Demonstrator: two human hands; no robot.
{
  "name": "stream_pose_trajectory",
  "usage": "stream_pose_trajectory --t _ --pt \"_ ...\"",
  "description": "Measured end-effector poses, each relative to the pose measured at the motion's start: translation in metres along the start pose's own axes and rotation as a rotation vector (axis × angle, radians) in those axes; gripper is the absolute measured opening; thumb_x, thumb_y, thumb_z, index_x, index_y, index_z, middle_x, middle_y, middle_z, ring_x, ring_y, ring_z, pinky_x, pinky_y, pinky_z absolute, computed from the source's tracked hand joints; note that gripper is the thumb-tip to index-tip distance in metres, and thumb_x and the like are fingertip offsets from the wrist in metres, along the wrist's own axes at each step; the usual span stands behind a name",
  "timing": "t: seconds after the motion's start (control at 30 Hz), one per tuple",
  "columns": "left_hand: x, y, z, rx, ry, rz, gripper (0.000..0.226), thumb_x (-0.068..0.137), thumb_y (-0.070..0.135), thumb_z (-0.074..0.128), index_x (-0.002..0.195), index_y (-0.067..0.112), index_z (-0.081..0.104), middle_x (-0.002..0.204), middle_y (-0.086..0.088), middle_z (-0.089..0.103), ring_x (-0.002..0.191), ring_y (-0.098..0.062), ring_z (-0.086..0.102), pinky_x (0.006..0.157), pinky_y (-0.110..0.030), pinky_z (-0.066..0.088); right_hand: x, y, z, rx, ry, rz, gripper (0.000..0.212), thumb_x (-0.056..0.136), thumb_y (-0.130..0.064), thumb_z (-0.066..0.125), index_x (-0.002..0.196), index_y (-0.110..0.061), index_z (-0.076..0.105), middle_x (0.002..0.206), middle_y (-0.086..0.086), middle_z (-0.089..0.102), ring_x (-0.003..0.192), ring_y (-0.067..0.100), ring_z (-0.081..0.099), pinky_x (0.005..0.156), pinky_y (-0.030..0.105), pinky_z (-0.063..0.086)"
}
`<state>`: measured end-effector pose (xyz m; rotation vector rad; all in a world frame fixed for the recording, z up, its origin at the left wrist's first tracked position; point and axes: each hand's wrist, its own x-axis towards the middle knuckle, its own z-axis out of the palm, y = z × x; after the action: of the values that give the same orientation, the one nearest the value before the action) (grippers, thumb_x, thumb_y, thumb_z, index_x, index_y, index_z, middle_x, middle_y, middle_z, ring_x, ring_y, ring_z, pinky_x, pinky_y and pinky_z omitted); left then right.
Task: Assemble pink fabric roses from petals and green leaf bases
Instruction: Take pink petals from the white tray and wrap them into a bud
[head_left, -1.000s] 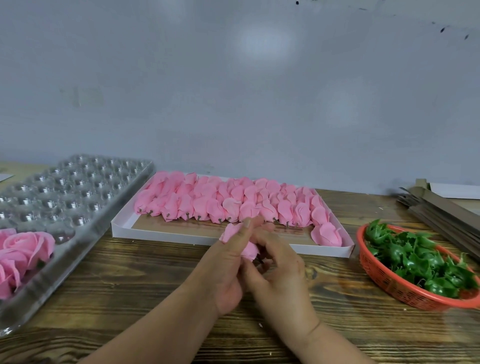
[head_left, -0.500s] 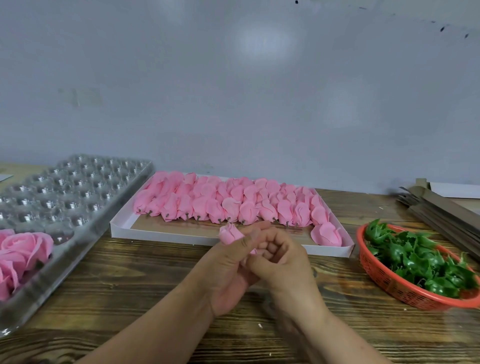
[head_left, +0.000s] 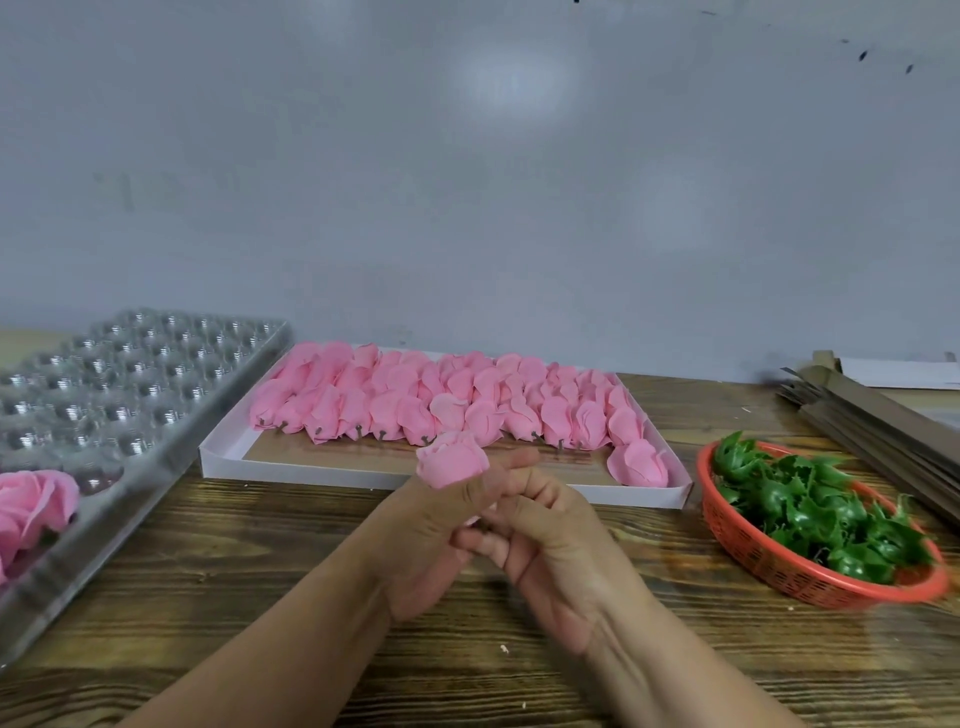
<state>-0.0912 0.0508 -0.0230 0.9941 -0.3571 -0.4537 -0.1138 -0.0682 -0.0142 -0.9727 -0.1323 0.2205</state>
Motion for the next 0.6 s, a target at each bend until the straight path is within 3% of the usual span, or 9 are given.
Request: stream_pose_trajectory --t 0.07,0.13,0.17,0.23,0.27,0.37,0.43,0.5,0.6 --pt "0.001 0.0 0.001 0.005 0.023 0.008 0.043 0.044 0.046 0.093 0.071 0.017 0.077 0.106 -0.004 0.072 0.099 -0.018 0.065 0.084 -0.032 0.051 -0.001 -0.003 0.0 -0.12 0.035 0.002 0.012 0.065 0.006 0.068 0.069 0.0 0.058 0.063 0.016 0.064 0.051 0.019 0.063 0.052 0.024 0.056" --pt "0.003 0.0 0.0 0.0 0.093 0.014 0.032 0.059 0.043 0.085 0.074 0.016 0.077 0.106 -0.006 0.073 0.095 -0.02 0.069 0.068 -0.029 0.056 -0.002 -0.013 -0.002 -0.371 0.073 -0.043 0.017 0.074 0.009 0.067 0.067 -0.003 0.058 0.064 0.01 0.066 0.051 0.015 0.063 0.049 0.022 0.053" --pt "0.004 0.0 -0.001 -0.02 0.155 0.015 0.033 0.066 0.037 0.08 0.087 0.012 0.075 0.107 -0.009 0.072 0.098 -0.022 0.07 0.072 -0.033 0.058 -0.002 -0.019 -0.004 -0.513 0.085 -0.089 0.019 0.078 0.008 0.066 0.066 -0.005 0.059 0.063 0.005 0.067 0.052 0.012 0.063 0.048 0.02 0.052" --pt "0.008 -0.001 -0.005 -0.037 0.281 0.008 0.057 0.066 0.03 0.072 0.115 0.003 0.061 0.108 -0.012 0.072 0.102 -0.022 0.069 0.084 -0.038 0.056 -0.003 -0.031 -0.011 -0.783 0.124 -0.163 0.018 0.08 0.002 0.068 0.068 -0.009 0.062 0.062 -0.001 0.065 0.056 0.007 0.06 0.054 0.02 0.049" --pt "0.009 -0.002 -0.005 -0.026 0.305 0.008 0.06 0.064 0.03 0.071 0.116 0.003 0.057 0.105 -0.011 0.073 0.101 -0.021 0.069 0.085 -0.038 0.054 -0.003 -0.037 -0.015 -0.892 0.15 -0.174 0.014 0.08 -0.001 0.069 0.071 -0.01 0.062 0.064 0.0 0.064 0.06 0.008 0.059 0.059 0.022 0.048" --pt "0.008 -0.005 -0.002 0.002 0.328 0.007 0.039 0.066 0.031 0.069 0.094 0.005 0.06 0.086 -0.009 0.075 0.094 -0.023 0.072 0.075 -0.033 0.058 0.0 -0.058 -0.029 -1.113 0.184 -0.133 0.009 0.078 -0.006 0.072 0.079 -0.008 0.064 0.07 0.006 0.061 0.066 0.015 0.055 0.065 0.029 0.046" --pt "0.008 -0.004 -0.002 -0.014 0.363 -0.008 0.032 0.068 0.031 0.067 0.086 0.006 0.057 0.076 -0.009 0.071 0.092 -0.026 0.072 0.069 -0.031 0.059 -0.001 -0.081 -0.044 -1.232 0.24 -0.134 0.008 0.078 -0.005 0.072 0.074 -0.008 0.065 0.062 0.003 0.058 0.057 0.013 0.053 0.058 0.024 0.044" --pt "0.009 -0.004 -0.003 -0.044 0.387 -0.026 0.035 0.068 0.032 0.067 0.085 0.005 0.053 0.077 -0.01 0.063 0.088 -0.028 0.072 0.065 -0.03 0.059 -0.006 -0.107 -0.061 -1.389 0.357 -0.166 0.011 0.078 -0.007 0.071 0.067 -0.009 0.067 0.057 0.003 0.06 0.051 0.012 0.052 0.051 0.023 0.044" --pt "0.01 -0.005 -0.003 -0.027 0.38 -0.022 0.036 0.067 0.035 0.067 0.081 0.007 0.052 0.069 -0.008 0.057 0.079 -0.026 0.073 0.063 -0.03 0.059 -0.013 -0.141 -0.09 -1.647 0.587 -0.164 0.009 0.077 -0.01 0.069 0.068 -0.012 0.069 0.069 0.007 0.068 0.063 0.017 0.06 0.062 0.033 0.051"
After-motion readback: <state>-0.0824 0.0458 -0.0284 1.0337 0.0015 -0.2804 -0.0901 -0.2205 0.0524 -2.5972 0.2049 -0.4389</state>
